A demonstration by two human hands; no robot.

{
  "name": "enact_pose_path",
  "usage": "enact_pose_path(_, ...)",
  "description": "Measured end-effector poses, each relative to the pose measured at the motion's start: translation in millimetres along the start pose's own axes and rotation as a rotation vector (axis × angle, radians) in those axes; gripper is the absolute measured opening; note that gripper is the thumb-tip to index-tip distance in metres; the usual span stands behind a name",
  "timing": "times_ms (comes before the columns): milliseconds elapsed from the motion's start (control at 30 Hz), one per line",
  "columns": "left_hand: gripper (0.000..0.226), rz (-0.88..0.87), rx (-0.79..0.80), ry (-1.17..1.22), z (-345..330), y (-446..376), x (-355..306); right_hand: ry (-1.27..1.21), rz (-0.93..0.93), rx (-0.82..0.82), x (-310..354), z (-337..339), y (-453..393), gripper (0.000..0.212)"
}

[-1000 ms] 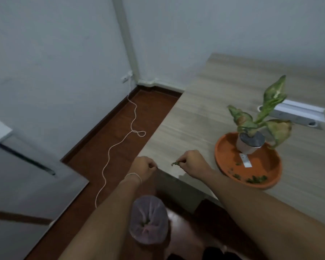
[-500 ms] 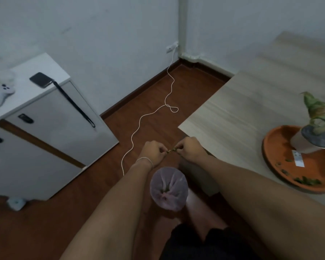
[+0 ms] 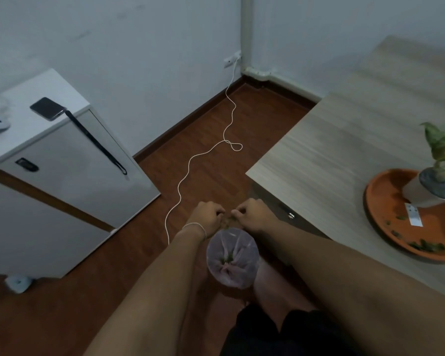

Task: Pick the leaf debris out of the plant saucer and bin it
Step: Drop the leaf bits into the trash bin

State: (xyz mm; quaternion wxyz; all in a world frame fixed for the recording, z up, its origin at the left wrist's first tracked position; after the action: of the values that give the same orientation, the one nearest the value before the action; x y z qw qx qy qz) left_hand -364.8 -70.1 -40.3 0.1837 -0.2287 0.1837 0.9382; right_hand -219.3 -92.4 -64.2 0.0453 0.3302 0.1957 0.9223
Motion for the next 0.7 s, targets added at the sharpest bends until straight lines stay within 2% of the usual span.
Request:
enact_pose_path(233,0.027,-0.022,0.049,-0.045,-7.3,3.4,1.5,-0.051,-0.039,-0.009,-10.0,-6.6,4.9,0.049)
enact_pose_path(433,0.024,-0.018,0.038,-0.024,-7.1,1.5,-2.1,-0.108,-0.084,0.031,-35.1,-5.0,15.4,0.049)
enact_pose_path(700,0.022,-0.078,0.068,-0.096,-19.3,-28.0,-36.0,-0.162,-0.189,-0.084,-107.3,57.6,58.8,0.039)
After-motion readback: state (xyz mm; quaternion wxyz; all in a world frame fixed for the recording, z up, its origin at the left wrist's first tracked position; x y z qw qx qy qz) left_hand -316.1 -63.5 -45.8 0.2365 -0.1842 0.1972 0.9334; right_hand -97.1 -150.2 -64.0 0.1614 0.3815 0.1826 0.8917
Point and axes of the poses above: each hand's wrist, its own y-axis away from the middle knuckle, its own z-axis out of the back of the hand, x = y × z, the point moved 6 cm from there along -y, towards the middle knuckle, and after that the axes turned 2 degrees about -z, right-handed, at the moved point
